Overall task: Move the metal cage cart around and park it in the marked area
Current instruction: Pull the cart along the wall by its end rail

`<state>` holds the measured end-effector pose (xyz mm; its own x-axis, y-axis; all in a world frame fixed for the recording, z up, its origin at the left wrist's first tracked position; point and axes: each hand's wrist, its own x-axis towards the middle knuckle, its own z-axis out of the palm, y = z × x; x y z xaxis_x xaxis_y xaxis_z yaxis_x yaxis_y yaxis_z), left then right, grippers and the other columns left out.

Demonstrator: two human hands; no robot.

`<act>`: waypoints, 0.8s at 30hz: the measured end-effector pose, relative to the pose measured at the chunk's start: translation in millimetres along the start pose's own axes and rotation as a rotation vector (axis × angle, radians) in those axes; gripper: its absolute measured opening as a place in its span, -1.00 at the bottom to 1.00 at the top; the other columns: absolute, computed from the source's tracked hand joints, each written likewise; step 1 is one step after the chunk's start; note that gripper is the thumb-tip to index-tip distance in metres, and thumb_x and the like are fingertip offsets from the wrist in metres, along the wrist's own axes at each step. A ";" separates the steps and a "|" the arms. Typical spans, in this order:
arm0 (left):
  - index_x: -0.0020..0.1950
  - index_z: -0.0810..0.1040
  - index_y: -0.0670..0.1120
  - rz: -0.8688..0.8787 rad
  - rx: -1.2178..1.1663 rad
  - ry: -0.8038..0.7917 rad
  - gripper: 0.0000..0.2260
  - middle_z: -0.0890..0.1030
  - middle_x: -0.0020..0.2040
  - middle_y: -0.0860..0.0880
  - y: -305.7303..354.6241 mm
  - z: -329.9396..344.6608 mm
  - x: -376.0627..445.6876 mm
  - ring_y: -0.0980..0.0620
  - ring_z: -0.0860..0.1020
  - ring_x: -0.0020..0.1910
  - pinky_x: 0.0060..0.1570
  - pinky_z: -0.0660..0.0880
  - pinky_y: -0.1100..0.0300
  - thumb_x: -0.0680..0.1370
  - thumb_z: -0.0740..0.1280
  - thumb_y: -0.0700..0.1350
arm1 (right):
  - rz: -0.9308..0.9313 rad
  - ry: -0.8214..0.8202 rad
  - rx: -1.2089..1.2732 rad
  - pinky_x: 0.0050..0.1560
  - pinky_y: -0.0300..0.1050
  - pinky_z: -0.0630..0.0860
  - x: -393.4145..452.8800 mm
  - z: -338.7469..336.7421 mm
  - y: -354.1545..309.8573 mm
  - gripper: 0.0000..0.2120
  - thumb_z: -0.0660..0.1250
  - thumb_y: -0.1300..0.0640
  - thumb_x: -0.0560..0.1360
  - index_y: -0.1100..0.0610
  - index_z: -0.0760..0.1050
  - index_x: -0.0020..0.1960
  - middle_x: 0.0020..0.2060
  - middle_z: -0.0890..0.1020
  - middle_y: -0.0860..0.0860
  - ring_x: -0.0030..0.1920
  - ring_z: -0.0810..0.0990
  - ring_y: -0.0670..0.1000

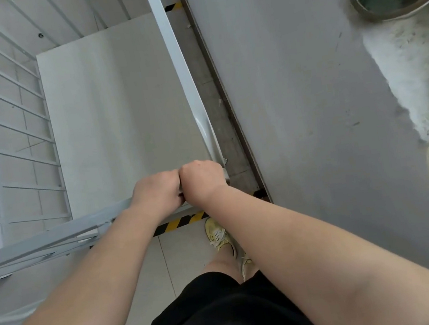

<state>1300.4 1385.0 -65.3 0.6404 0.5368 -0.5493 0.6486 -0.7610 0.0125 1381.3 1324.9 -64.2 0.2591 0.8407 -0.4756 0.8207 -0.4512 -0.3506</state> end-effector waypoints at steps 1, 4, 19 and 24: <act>0.08 0.51 -0.07 -0.002 0.001 0.002 -0.82 0.63 0.04 -0.07 0.0 -0.3 0.6 -0.15 0.57 0.04 -0.11 0.49 0.11 0.51 0.23 -0.09 | 0.000 0.004 0.002 -0.28 -0.17 0.33 0.7 0.2 0.6 -0.72 0.20 0.33 0.48 0.12 0.29 -0.37 -0.45 0.29 -0.03 -0.24 0.44 0.10; 0.05 0.51 -0.07 -0.008 0.011 0.007 -0.85 0.64 0.00 -0.07 -0.7 -0.4 2.6 -0.14 0.57 -0.01 -0.17 0.46 0.12 0.51 0.24 -0.09 | -0.018 0.010 0.016 -0.38 -0.22 0.28 3.5 0.8 1.8 -0.63 0.20 0.34 0.48 0.08 0.18 -0.43 -0.46 0.29 -0.03 -0.24 0.44 0.10; -0.01 0.52 -0.07 -0.044 -0.014 0.044 -0.89 0.64 -0.04 -0.09 -24.3 -13.3 22.9 -0.06 0.41 -0.20 -0.24 0.36 0.17 0.49 0.28 -0.09 | -0.010 0.075 0.067 -0.29 -0.18 0.35 31.6 -7.0 -13.2 -0.82 0.21 0.32 0.48 0.11 0.42 -0.24 -0.43 0.34 -0.03 -0.24 0.45 0.09; 0.00 0.52 -0.06 0.018 0.059 0.044 -0.86 0.64 -0.03 -0.07 -25.5 -12.4 26.0 -0.12 0.54 -0.12 -0.25 0.36 0.19 0.48 0.25 -0.10 | -0.006 0.060 0.007 -0.47 -0.28 0.15 34.6 -2.4 -9.8 -0.63 0.19 0.33 0.46 0.08 0.18 -0.44 -0.47 0.29 -0.04 -0.45 0.31 0.00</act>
<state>1305.7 1422.9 -69.6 0.6701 0.5376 -0.5119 0.6126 -0.7899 -0.0276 1383.5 1359.2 -75.3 0.2839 0.8598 -0.4244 0.8191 -0.4476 -0.3588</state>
